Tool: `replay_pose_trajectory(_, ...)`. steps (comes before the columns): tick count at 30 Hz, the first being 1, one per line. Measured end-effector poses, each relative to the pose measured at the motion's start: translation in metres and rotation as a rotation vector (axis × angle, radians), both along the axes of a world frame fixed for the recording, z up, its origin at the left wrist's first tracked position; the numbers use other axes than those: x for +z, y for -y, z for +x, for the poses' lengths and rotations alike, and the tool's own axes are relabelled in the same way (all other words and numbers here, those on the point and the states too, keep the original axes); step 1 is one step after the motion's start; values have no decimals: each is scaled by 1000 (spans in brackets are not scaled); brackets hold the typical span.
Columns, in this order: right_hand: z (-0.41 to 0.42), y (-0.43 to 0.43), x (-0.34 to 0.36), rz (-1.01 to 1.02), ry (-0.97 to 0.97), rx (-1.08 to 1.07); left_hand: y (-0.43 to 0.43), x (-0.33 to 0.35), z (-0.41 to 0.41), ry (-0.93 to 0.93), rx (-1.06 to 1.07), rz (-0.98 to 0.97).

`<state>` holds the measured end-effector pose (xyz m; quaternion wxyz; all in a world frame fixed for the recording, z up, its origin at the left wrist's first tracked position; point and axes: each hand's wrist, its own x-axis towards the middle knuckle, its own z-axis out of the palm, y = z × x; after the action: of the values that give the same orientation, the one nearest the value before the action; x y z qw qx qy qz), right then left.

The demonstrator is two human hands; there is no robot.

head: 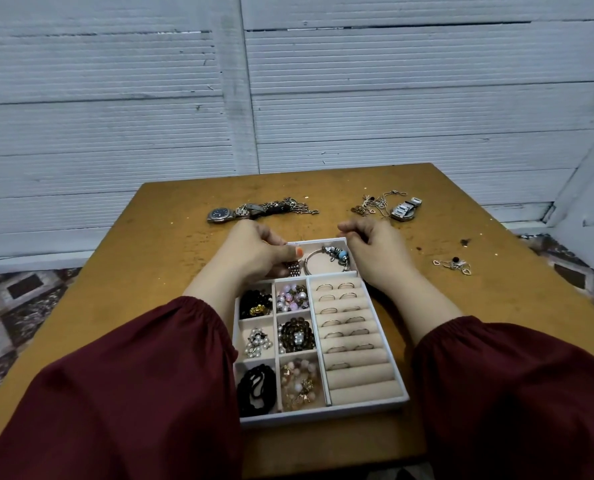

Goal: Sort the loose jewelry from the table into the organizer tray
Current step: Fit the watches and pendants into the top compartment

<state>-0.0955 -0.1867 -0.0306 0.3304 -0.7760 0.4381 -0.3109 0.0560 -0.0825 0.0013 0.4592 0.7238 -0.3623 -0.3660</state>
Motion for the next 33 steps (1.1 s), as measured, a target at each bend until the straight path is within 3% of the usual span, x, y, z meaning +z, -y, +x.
replay_pose_trajectory(11,-17,8,-8,-274,-393,53,2,-4,0,82,-1,70)
replay_pose_trajectory(16,-20,5,-14,-272,-570,161,3,-7,-3,72,36,42)
replay_pose_trajectory(33,-22,-2,-13,-231,-562,147,3,-7,-5,-8,55,-37)
